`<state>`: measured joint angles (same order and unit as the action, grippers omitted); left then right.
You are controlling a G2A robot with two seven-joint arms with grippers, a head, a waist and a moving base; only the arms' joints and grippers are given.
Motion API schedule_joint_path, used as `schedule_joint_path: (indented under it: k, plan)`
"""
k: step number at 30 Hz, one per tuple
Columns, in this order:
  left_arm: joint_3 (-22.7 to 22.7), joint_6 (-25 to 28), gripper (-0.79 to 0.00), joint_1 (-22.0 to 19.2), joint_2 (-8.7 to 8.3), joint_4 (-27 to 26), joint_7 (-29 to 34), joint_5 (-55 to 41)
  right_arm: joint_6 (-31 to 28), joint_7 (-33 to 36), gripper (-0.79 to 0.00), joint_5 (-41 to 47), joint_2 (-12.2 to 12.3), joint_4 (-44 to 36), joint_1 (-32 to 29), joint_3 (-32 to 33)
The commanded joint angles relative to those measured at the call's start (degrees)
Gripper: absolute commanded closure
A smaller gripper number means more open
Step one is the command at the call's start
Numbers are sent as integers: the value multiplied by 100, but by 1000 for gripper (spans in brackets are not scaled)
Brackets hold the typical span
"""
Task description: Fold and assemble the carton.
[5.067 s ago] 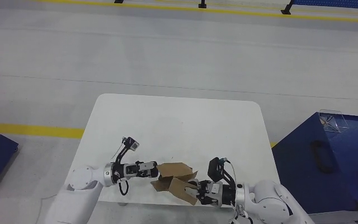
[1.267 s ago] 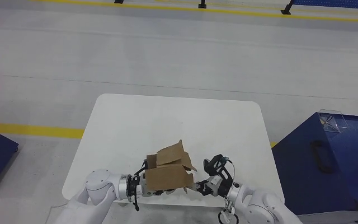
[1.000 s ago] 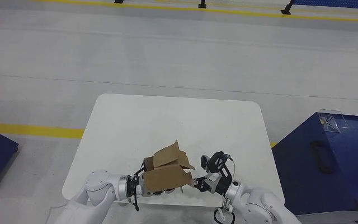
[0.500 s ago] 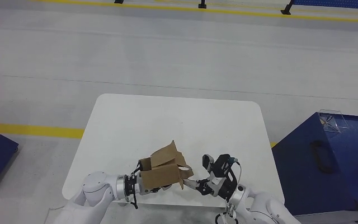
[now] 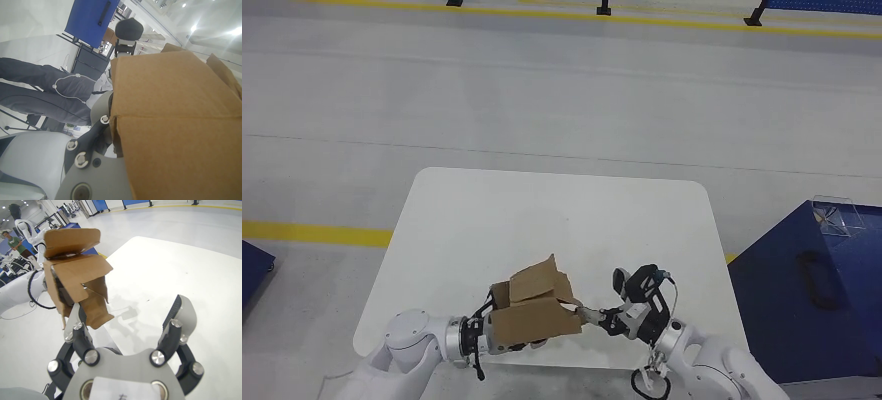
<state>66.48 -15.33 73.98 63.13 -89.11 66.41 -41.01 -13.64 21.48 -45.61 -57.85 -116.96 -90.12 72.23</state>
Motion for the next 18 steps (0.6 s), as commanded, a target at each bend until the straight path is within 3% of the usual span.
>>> schedule_joint_path:
  k: [1, 13, 18]
  plan:
    - [-23, 62, 0, 17, -10, -73, 87, 54, 23, 76, -785, 78, -11, 56, 62, -12]
    - [-89, 624, 0, 242, -83, -542, 570, 377, 181, 158, -785, 21, -101, 325, 373, -356]
    - [-111, 631, 0, 216, -88, -472, 484, 347, 152, 29, -785, 144, -94, 248, 273, -154]
